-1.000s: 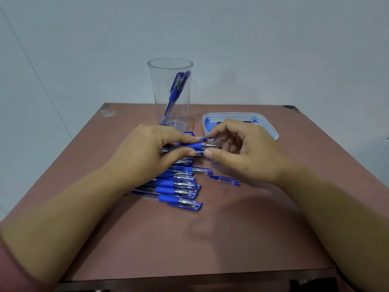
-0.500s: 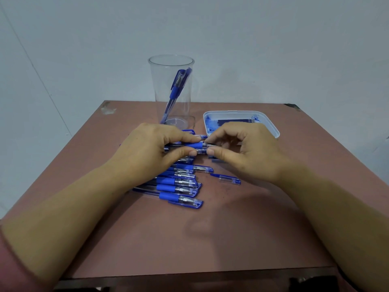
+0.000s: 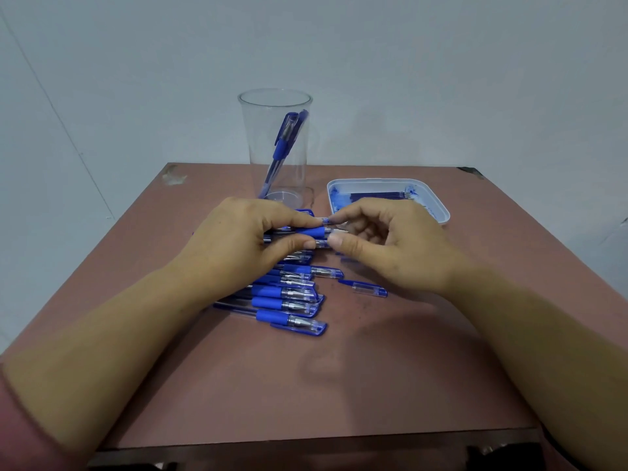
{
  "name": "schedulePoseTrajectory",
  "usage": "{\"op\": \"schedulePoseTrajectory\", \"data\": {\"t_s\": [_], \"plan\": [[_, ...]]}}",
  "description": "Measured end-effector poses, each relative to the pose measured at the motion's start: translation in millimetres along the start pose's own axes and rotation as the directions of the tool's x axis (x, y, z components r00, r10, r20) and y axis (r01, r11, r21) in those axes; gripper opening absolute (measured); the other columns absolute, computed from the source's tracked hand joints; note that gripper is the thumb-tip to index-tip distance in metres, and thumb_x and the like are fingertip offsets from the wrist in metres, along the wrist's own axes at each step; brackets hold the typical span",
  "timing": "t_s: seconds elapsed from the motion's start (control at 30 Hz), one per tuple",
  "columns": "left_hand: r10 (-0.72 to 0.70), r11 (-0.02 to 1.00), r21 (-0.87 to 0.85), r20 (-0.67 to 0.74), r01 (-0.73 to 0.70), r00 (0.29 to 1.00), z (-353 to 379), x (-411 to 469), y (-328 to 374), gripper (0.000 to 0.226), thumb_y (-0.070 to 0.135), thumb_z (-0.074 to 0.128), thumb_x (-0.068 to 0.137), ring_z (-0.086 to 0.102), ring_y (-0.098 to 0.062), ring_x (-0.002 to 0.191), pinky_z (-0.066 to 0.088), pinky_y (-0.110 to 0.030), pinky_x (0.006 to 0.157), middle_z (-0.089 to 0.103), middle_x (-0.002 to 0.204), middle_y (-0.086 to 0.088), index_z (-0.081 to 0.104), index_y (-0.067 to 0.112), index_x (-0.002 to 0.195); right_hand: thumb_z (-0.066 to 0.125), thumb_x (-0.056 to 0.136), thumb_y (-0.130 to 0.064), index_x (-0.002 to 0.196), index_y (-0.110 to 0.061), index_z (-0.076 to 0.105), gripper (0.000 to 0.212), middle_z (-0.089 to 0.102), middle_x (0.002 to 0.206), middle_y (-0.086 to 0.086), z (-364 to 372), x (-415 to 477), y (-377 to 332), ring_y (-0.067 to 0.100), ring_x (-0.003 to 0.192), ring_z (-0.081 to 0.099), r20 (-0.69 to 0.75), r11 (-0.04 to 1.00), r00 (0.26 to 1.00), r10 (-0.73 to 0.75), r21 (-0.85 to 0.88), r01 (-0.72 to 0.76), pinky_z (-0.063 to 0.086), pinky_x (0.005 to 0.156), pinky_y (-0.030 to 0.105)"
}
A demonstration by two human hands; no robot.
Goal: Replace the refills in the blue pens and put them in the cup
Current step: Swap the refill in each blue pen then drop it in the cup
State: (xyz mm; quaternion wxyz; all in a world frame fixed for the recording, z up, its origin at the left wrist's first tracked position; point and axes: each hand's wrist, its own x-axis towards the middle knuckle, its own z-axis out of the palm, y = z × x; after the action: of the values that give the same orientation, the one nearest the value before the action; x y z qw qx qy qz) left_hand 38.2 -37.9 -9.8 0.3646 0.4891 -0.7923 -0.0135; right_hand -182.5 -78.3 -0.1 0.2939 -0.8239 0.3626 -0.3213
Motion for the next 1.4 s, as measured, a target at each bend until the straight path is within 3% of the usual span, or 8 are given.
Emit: {"op": "schedulePoseTrajectory", "data": {"t_s": [0.1,0.23,0.43,0.7,0.9,1.07,1.2,1.4], "plan": [[-0.008,1.000,0.006,0.001,0.008,1.000,0.2,-0.2,-0.7,0.030,0.043,0.067,0.082,0.062,0.004,0.093,0.047,-0.013,0.074,0.073,0.097,0.016,0.072,0.035,0.111,0.058,0.091,-0.044,0.085,-0.028,0.072,0.022,0.069,0.073,-0.002,0.2,1.7,1.1,0.021,0.070,0.063,0.006,0.996,1.000,0.013,-0.090,-0.013,0.054,0.067,0.039],[-0.027,1.000,0.014,0.001,0.027,1.000,-0.4,0.3,1.2,0.031,0.044,0.065,0.082,0.061,0.003,0.091,0.048,-0.011,0.072,0.073,0.097,0.016,0.073,0.034,0.109,0.071,0.087,-0.024,0.083,-0.034,0.068,0.011,0.068,0.073,-0.010,0.1,3.0,0.4,0.001,0.067,0.061,-0.023,0.997,1.000,-0.016,-0.072,0.015,0.045,0.063,0.011],[-0.077,0.996,0.036,0.013,0.077,0.997,-3.1,1.5,-1.6,0.029,0.041,0.068,0.083,0.061,0.003,0.093,0.046,-0.014,0.074,0.071,0.101,0.020,0.072,0.036,0.111,0.073,0.084,-0.018,0.083,-0.034,0.066,0.018,0.064,0.073,-0.011,-15.3,1.7,1.6,-0.002,0.065,0.054,-0.052,0.998,0.997,0.051,-0.034,-0.052,0.046,0.065,0.010],[-0.084,0.996,0.045,0.014,0.083,0.996,-1.9,1.5,-2.9,0.028,0.038,0.071,0.082,0.057,0.007,0.093,0.043,-0.012,0.073,0.069,0.099,0.023,0.073,0.034,0.110,0.066,0.090,-0.020,0.091,-0.035,0.069,0.016,0.067,0.083,-0.016,-28.4,-5.3,-6.9,-0.009,0.077,0.058,0.302,0.914,0.933,0.195,-0.401,-0.061,0.043,0.069,0.006],[-0.065,0.998,0.023,0.030,0.065,0.997,-0.4,0.7,-2.4,0.039,0.052,0.058,0.078,0.060,0.002,0.089,0.047,-0.019,0.070,0.073,0.096,0.016,0.073,0.035,0.109,0.065,0.091,-0.018,0.098,-0.038,0.070,0.021,0.067,0.089,-0.017,-23.0,-4.3,-7.0,-0.010,0.076,0.056,0.359,0.912,0.915,0.185,-0.410,-0.023,0.042,0.067,0.009],[-0.069,0.997,0.017,0.039,0.069,0.997,0.0,0.2,-2.4,0.039,0.054,0.057,0.078,0.065,-0.003,0.084,0.054,-0.032,0.072,0.073,0.097,0.015,0.073,0.036,0.109,0.069,0.083,-0.017,0.083,-0.035,0.062,0.019,0.059,0.074,-0.012,-29.7,-6.8,-4.2,0.004,0.067,0.054,0.217,0.952,0.975,0.052,-0.306,0.017,0.041,0.062,0.013],[-0.049,0.999,-0.008,0.038,0.050,0.998,1.7,0.4,-0.6,0.035,0.051,0.059,0.080,0.063,0.000,0.086,0.053,-0.024,0.071,0.073,0.095,0.015,0.072,0.036,0.109,0.076,0.080,-0.026,0.082,-0.031,0.059,0.018,0.062,0.073,-0.016,-16.4,-4.2,-3.1,0.004,0.063,0.055,-0.002,0.989,0.999,-0.054,-0.137,0.054,0.045,0.060,0.016],[-0.035,0.999,0.003,0.033,0.035,0.999,1.0,0.0,0.7,0.035,0.049,0.061,0.079,0.063,0.000,0.090,0.053,-0.025,0.073,0.073,0.096,0.015,0.073,0.035,0.108,0.076,0.082,-0.024,0.080,-0.030,0.068,0.010,0.067,0.069,-0.009,-5.3,1.0,-3.3,-0.001,0.060,0.057,0.008,0.998,1.000,-0.018,-0.058,0.018,0.045,0.059,0.011]]}}
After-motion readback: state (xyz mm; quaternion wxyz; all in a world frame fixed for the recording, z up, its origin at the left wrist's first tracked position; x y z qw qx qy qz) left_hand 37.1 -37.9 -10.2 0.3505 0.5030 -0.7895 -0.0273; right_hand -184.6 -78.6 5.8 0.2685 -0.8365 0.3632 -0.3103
